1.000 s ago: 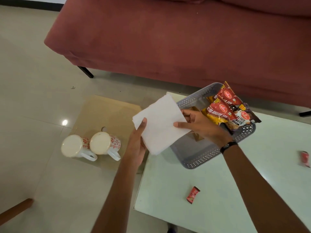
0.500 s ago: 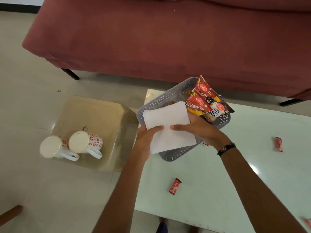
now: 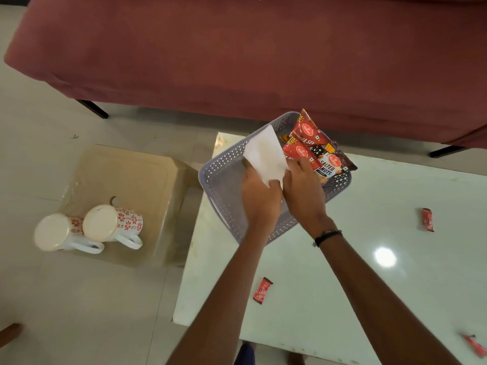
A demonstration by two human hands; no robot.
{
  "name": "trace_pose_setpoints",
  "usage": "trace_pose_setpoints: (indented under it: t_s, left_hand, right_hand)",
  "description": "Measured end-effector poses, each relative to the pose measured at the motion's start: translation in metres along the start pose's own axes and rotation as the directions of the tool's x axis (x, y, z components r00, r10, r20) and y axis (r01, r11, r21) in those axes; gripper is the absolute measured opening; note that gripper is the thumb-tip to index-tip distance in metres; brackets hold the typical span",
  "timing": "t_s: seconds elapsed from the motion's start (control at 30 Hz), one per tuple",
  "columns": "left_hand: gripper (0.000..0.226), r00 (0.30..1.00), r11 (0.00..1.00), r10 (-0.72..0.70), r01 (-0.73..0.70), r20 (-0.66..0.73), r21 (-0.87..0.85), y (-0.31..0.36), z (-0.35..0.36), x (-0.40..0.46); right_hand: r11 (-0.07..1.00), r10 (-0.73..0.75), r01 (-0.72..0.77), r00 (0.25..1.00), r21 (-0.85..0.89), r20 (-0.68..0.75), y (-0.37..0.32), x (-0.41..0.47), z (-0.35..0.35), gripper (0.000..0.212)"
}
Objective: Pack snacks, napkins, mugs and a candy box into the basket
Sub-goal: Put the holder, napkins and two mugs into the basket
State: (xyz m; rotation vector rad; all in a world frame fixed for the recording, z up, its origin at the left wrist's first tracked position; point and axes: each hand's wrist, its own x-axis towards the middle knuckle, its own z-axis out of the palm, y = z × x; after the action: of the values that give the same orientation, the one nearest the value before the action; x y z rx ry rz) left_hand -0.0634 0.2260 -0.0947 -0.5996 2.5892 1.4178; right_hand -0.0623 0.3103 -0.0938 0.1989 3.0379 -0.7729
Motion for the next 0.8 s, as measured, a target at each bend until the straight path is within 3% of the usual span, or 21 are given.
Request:
trace_pose_setpoints:
  t_s: [0.2,0.43,0.6,0.8]
  left_hand:
    - [0.029,0.994,0.999,0.021,-0.018,-0.112,0.027,-0.014,0.009,0.028]
    - [0.037,0.992,0.998,0.032,-0.024,-0.126,0.065,-0.025,0.016,0.032]
    - [0.038,0.992,0.996,0.040,-0.030,-0.118,0.083,-0.026,0.017,0.034]
    - [0.035,0.994,0.996,0.026,-0.016,-0.109,0.089,-0.034,0.021,0.033]
  right_hand:
    - [0.996,0.020,-0.022,0.999,-0.086,-0.028,0.006,0.023,0.026,0.025]
    - [0.993,-0.043,0.048,0.998,-0.111,0.048,0.011,0.021,0.054,0.017]
    - [0.969,-0.123,0.108,0.991,-0.222,-0.055,0.015,0.012,0.060,0.004]
    - [0.942,-0.190,0.168,0.980,-0.290,-0.051,0.023,0.009,0.063,0.022]
